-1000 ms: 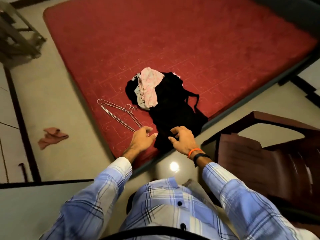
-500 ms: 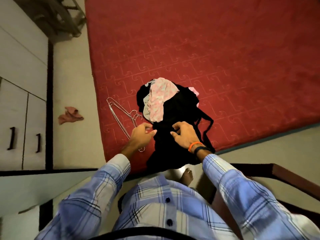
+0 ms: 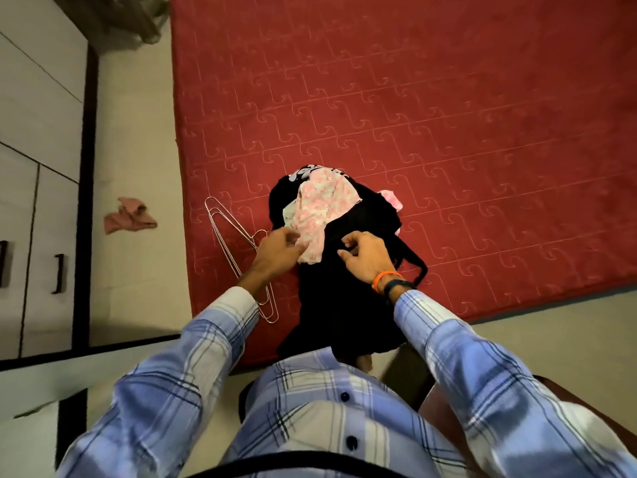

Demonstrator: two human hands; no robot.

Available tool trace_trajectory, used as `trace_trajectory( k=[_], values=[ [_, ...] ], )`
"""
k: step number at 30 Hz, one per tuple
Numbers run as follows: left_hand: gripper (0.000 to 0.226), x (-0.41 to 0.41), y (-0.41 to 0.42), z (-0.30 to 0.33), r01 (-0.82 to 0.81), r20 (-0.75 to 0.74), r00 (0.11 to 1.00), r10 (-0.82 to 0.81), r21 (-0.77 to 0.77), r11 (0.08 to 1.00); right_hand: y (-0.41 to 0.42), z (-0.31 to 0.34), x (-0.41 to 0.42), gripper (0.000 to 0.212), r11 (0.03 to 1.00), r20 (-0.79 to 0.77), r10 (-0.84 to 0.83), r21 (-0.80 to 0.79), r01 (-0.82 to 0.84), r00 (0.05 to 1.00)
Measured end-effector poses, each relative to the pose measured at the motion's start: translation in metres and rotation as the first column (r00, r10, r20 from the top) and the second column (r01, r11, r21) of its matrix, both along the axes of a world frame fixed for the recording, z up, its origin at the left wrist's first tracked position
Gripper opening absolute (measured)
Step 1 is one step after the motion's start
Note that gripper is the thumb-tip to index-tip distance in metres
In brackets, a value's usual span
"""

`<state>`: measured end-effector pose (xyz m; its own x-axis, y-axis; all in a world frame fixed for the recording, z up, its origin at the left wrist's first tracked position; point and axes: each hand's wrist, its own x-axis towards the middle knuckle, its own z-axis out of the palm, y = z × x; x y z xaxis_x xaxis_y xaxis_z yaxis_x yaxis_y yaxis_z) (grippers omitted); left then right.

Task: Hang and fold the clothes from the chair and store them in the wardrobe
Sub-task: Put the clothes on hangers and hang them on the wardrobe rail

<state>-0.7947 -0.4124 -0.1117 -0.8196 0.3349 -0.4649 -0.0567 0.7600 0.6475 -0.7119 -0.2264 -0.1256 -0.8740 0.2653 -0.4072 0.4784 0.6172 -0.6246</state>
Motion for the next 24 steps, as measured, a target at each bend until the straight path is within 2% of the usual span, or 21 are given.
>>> trace_trajectory(
  k=[8,14,16,20,24],
  values=[
    [0.034,-0.057,0.009,-0.018,0.027,0.069,0.997,-0.027,-0.007,1.000,-0.003,-0.003,-0.058,0.029,0.995,0.030,-0.098,0.028,0.097,0.995],
    [0.036,-0.091,0.023,-0.034,-0.014,0.116,0.993,0.016,-0.018,1.000,0.008,-0.015,-0.104,0.027,0.997,0.102,-0.077,-0.013,0.078,0.992],
    [0.038,-0.100,0.030,-0.038,-0.041,0.127,0.991,0.044,-0.027,0.999,0.012,-0.020,-0.119,0.035,0.997,0.111,-0.050,-0.054,0.056,0.993],
    [0.033,-0.118,0.040,-0.049,-0.092,0.173,0.980,0.098,-0.042,0.995,0.017,-0.038,-0.156,0.066,0.996,0.130,0.067,-0.065,-0.059,0.989],
    [0.031,-0.128,0.045,-0.054,-0.128,0.198,0.971,0.136,-0.052,0.990,0.023,-0.053,-0.183,0.079,0.991,0.314,0.133,-0.028,-0.131,0.940]
  ],
)
